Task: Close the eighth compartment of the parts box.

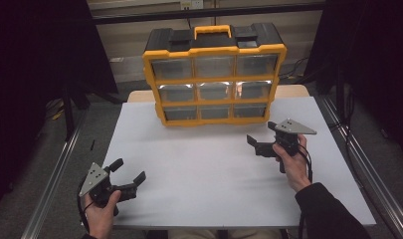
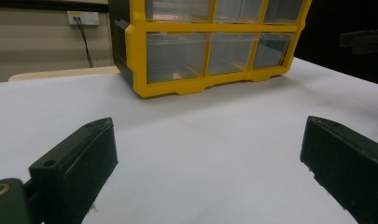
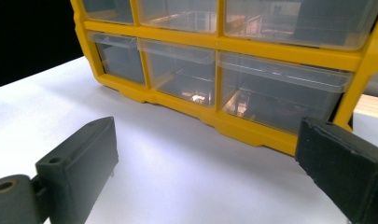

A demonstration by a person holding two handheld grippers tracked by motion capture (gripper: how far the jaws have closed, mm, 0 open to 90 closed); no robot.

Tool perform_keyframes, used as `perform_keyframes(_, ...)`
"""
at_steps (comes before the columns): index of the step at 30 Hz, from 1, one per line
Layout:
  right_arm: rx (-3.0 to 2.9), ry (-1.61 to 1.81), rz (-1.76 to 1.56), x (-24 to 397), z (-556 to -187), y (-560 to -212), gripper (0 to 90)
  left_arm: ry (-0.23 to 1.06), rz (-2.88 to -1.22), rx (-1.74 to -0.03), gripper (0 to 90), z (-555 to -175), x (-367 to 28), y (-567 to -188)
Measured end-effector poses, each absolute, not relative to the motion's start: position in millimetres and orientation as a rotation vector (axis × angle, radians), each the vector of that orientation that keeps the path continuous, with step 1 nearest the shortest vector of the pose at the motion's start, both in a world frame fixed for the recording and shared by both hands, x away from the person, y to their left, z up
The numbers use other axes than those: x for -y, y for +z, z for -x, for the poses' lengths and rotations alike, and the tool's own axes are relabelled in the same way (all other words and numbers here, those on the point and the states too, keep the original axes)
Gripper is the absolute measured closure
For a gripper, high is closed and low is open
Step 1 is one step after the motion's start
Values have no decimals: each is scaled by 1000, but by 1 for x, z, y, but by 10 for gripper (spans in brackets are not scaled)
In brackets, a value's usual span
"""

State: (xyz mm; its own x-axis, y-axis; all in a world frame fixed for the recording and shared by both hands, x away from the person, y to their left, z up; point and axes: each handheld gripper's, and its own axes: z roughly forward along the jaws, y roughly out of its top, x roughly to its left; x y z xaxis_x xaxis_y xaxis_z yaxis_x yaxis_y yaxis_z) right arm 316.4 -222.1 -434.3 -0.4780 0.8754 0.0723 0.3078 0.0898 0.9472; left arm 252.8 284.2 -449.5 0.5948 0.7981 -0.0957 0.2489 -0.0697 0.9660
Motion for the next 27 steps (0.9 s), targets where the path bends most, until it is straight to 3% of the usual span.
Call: perform_keyframes(27, -1734, 1374, -1216, 287, -249, -435, 44, 568, -1613, -887, 36, -251, -285, -450)
